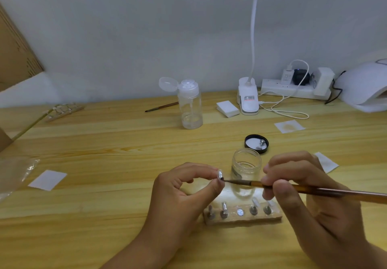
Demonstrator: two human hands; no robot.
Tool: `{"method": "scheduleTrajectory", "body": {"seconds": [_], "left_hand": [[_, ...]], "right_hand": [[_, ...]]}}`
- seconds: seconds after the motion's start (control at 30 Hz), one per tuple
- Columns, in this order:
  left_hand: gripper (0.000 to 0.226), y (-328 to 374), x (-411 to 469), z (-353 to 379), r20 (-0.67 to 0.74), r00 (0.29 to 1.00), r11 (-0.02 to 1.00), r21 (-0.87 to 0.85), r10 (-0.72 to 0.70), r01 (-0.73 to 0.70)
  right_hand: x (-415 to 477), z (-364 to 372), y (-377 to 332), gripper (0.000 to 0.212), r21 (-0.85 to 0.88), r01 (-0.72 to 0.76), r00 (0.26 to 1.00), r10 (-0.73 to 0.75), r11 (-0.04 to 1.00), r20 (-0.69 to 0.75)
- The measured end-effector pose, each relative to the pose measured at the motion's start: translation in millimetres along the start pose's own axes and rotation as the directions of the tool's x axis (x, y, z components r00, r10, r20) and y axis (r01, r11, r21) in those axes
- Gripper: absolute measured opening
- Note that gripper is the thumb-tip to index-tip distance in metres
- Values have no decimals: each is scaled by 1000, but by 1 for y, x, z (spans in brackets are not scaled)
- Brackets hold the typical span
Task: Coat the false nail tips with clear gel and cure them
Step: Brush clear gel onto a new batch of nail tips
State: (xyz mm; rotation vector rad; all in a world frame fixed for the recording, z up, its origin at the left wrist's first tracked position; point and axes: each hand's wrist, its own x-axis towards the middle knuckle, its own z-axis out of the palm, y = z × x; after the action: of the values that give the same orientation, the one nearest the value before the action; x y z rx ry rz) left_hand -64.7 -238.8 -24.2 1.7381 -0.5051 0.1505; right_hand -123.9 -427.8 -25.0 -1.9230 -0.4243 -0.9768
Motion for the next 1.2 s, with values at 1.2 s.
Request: {"method": "scheduleTrajectory", "body": {"seconds": [1.2], "left_hand": [[15,3,-1,-1,0,991,991,-38,-131,131]], "right_hand": [[24,-17,6,12,-311,-76,996,58,947,-66]]}}
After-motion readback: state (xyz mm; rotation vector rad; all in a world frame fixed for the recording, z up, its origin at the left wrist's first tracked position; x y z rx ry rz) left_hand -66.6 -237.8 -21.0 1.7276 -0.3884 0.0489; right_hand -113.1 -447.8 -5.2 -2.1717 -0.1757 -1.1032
